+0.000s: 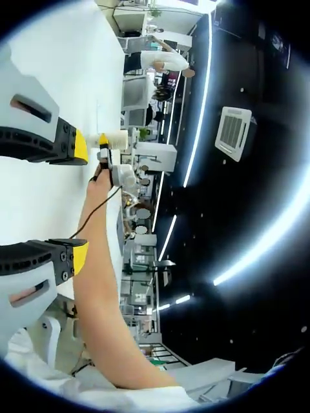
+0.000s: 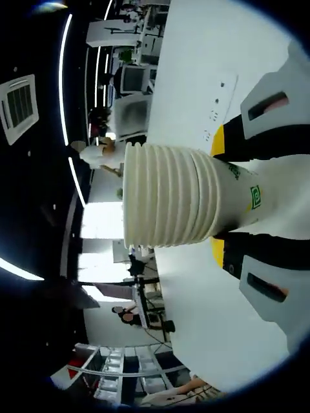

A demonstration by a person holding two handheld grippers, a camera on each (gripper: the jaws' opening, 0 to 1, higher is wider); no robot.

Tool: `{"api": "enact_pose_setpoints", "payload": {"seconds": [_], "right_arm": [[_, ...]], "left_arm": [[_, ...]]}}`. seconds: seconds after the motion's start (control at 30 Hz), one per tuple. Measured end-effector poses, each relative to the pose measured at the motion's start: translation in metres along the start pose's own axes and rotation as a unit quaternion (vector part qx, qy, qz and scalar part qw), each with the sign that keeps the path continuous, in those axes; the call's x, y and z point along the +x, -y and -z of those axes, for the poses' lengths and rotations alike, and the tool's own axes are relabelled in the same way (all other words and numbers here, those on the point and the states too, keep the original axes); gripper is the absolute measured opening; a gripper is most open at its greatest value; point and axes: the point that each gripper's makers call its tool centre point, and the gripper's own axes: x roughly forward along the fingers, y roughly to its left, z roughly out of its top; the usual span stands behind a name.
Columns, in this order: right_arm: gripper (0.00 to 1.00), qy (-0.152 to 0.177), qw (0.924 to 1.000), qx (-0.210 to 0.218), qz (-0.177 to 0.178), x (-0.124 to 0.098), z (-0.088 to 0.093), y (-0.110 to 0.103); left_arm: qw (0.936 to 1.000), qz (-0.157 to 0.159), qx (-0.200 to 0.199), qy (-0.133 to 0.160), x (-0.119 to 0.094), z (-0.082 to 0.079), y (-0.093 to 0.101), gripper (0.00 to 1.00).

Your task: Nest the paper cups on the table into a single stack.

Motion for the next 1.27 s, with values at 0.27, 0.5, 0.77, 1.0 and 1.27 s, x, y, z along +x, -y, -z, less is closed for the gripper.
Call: {"api": "enact_pose_setpoints", "payload": {"seconds": [0.27,0.5,0.77,1.0,1.27], "right_arm": [[0.46,-0.027,0.9993,-0.026,0.005,0.003,0.015,0.006],[0.48,-0.023,0.9996,-0.015,0.007,0.001,0.017,0.012],[0.65,-0.016,0.9998,-0.008,0.004,-0.022,0.004,0.007],[0.70,0.046,0.9987,-0.019,0.006,-0.113,-0.029,-0.015],[0.67,0.077,0.9963,-0.025,0.029,-0.217,-0.043,-0.041]], "left_arm": [[1.0000,0.007,0.000,0.006,0.010,0.000,0.008,0.48],[1.0000,0.007,0.001,0.000,0.007,0.003,0.009,0.48],[1.0000,-0.001,-0.001,0.004,0.012,-0.004,0.000,0.49],[0.9998,-0.010,0.009,0.014,0.012,-0.017,-0.006,0.56],[0.9998,-0.016,0.013,0.004,0.014,-0.016,-0.010,0.56]]}}
